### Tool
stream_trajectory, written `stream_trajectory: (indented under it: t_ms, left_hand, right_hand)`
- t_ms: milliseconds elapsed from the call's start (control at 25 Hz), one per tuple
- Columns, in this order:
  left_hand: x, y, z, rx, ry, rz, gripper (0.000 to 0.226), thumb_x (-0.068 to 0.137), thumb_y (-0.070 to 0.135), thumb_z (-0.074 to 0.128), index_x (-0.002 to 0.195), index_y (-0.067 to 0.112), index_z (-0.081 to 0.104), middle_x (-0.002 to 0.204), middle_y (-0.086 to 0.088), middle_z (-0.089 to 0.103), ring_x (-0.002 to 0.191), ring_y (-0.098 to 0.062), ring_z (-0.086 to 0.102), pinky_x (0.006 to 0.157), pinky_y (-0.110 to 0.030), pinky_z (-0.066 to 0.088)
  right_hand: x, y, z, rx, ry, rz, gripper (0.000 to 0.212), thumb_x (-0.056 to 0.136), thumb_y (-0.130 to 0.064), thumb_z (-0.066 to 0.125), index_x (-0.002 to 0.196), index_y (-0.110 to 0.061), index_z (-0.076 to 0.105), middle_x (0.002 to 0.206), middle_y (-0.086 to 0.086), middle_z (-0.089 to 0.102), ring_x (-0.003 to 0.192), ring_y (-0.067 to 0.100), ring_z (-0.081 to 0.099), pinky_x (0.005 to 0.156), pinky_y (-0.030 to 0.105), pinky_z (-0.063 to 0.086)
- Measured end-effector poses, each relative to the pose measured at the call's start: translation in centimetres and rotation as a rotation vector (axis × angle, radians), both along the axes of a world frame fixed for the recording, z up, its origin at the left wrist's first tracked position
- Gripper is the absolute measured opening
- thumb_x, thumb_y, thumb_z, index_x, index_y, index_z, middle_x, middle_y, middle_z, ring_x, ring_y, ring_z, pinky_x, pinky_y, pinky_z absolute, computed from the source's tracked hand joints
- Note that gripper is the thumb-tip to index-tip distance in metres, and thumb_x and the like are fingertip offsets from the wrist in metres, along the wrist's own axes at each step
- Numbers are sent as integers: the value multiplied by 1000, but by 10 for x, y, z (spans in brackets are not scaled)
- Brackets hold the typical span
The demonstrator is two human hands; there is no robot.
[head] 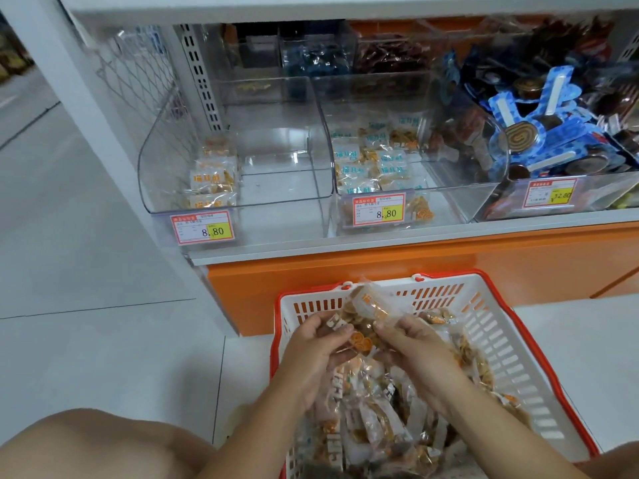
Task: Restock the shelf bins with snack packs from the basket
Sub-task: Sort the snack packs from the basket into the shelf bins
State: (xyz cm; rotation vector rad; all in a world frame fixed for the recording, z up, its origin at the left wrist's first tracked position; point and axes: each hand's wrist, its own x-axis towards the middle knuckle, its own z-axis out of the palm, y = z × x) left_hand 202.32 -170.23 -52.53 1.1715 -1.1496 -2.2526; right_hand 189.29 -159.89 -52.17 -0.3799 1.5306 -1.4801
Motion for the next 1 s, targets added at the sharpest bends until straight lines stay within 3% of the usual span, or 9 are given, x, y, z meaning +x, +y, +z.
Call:
stream_trajectory:
  t_ms: [160,280,400,520,640,760,840,880,1000]
  left_hand:
    - [19,-29,74,-598,-143,-45,21,86,24,72,104,30,62,100,9,71,88,-5,70,76,-20,55]
    - [47,-68,137,-1083,-237,292,25,86,37,69,108,40,59,108,25,60,100,4,59,78,-12,47]
    - [76,-119,155,-1366,-374,658,46,88,30,67,131,32,49,127,16,45,121,-7,47,98,-19,38]
    - [87,-154,140,-1237,-477,619,72,94,31,60,153,29,19,153,6,23,141,-9,25,106,-18,22]
    - [91,-177,126,-1131,-418,506,77,97,36,52,154,37,1,161,10,14,141,3,16,115,-28,20]
    - [100,-194,122,-1067,-406,521,68,97,36,48,152,41,9,152,11,39,136,-13,43,109,-47,42]
    - [100,-196,119,-1065,-448,479,58,96,40,44,150,38,21,142,14,50,125,-13,54,101,-44,49]
    - [100,-195,121,-1057,-447,467,55,96,41,43,148,38,25,137,16,53,121,-11,56,98,-42,51]
    - [100,-194,125,-1029,-445,457,54,94,44,42,146,38,29,134,18,55,119,-11,58,97,-39,52]
  right_hand:
    - [14,-31,70,-96,348,-33,10,85,-15,68,79,-7,67,73,17,66,68,28,64,64,33,50]
    - [15,-95,137,-168,602,-18,16,86,-23,69,82,-8,66,75,11,69,69,21,68,64,24,51]
    - [3,-189,165,-157,714,2,33,79,-38,72,87,-8,63,85,5,73,84,25,70,75,43,56]
    - [-13,-287,158,11,757,1,20,90,-22,65,103,-7,65,105,11,70,98,28,66,91,42,53]
    - [-29,-352,138,302,841,116,19,99,-15,51,112,-4,59,102,9,59,89,22,58,62,18,48]
    - [-41,-384,117,324,748,237,16,94,-2,53,83,-13,56,93,5,52,67,12,50,55,17,44]
    - [-43,-399,107,312,737,201,11,93,-5,55,101,-4,62,99,7,56,73,14,56,67,24,50]
    - [-43,-407,102,331,771,180,21,95,-12,55,112,-1,61,103,9,59,83,19,60,76,29,54]
    - [-38,-417,94,442,894,129,30,98,-27,52,114,-2,58,107,13,64,98,26,62,92,33,51]
